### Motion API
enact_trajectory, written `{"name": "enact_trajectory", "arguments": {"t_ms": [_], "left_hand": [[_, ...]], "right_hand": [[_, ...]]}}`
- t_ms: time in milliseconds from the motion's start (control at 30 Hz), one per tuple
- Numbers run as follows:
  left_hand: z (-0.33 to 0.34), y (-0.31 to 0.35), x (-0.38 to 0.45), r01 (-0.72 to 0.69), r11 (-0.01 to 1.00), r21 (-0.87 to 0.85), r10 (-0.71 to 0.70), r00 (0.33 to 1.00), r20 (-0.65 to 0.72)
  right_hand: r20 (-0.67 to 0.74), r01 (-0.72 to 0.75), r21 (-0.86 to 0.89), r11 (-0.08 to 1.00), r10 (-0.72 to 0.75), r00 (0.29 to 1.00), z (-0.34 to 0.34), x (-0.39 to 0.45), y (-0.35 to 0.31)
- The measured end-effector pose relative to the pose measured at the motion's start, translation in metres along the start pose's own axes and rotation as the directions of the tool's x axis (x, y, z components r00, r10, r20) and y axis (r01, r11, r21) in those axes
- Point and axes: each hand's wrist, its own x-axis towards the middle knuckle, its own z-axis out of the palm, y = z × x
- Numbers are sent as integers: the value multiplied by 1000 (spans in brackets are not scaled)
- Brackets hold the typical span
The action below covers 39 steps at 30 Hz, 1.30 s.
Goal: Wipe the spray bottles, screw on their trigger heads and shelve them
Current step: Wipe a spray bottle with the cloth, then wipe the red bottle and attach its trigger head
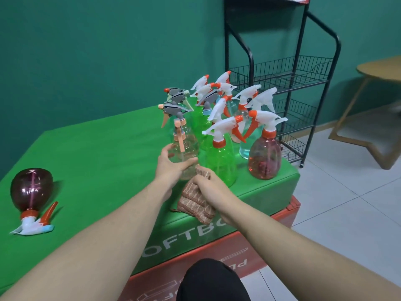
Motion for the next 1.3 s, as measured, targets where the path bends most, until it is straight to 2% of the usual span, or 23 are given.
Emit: {"name": "enact_trajectory", "arguments": {"t_ms": [200, 433, 767, 867, 933, 1000, 1100, 1133, 1167, 1233, 1300], "left_hand": [[6, 2, 2, 52, 998, -18, -51, 996, 71], [-33, -2, -17, 69, 997, 23, -71, 990, 125], [-157, -44, -31, 14, 997, 76, -11, 999, -39], [-200, -58, -33, 0, 988, 156, 11, 998, -68], [-229, -64, -34, -28, 972, 233, 41, 998, -49], [-258, -71, -33, -75, 940, 334, 85, 996, -15], [-300, -79, -29, -129, 858, 497, 130, 991, 33], [-313, -79, -28, -147, 804, 576, 134, 989, 65], [-327, -80, -26, -179, 718, 673, 137, 984, 116], [-350, -78, -21, -281, 477, 833, 113, 959, 259], [-368, -78, -14, -366, 257, 894, 78, 930, 358]], "right_hand": [[-7, -13, -31, 999, 13, 1000, 0, -3, 2], [-14, -23, 20, 1000, 23, 1000, 26, -9, -6], [88, -54, -65, 996, 59, 994, 121, -1, -38], [87, -13, -108, 994, 23, 996, 151, 9, -46], [110, 31, -135, 990, -16, 994, 171, 13, -52], [109, 11, -168, 986, 8, 994, 186, 19, -55], [108, -10, -199, 980, 32, 994, 206, 27, -60], [112, -13, -203, 979, 37, 993, 211, 30, -61], [119, -19, -205, 979, 44, 992, 216, 32, -63], [119, -10, -213, 977, 36, 992, 226, 38, -64], [115, -17, -211, 977, 42, 992, 234, 44, -65]]}}
